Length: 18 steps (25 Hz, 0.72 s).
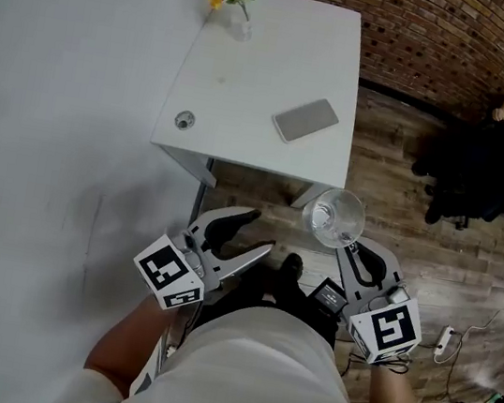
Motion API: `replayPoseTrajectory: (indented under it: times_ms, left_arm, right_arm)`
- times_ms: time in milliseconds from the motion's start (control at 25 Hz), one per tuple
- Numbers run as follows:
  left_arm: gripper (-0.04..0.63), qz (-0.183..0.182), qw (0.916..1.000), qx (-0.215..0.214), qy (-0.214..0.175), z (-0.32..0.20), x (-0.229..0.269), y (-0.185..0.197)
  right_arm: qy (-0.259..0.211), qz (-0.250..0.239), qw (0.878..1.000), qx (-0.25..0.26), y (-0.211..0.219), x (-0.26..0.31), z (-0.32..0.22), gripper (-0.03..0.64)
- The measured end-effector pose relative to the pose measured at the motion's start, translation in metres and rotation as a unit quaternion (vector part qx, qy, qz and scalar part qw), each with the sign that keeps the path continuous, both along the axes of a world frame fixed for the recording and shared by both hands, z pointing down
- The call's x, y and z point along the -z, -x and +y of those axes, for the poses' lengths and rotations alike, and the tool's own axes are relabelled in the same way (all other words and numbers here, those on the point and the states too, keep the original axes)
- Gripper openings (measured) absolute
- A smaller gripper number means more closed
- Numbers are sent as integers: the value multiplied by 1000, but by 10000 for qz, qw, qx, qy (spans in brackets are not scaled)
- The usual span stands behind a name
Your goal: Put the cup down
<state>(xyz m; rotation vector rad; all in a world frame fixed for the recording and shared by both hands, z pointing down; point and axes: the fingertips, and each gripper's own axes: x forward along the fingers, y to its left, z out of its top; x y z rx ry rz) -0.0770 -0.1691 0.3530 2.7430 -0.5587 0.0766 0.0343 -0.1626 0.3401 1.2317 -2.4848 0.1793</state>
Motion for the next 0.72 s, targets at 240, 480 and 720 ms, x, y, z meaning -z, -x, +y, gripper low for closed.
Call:
replayPoseTrajectory:
  times_ms: [240, 480, 720]
  left_arm:
    - [218, -1, 10000, 32, -34, 6, -6, -12]
    - [252, -90, 9997, -60, -198, 8, -4, -26]
    - [259, -108, 9996, -231, -98, -21, -8, -46]
  right_arm:
    - [37, 104, 9995, 289, -2, -6, -2, 35]
    - [101, 160, 9986, 501, -3, -11, -2, 35]
    - [267, 146, 9982, 519, -11, -17, -30, 35]
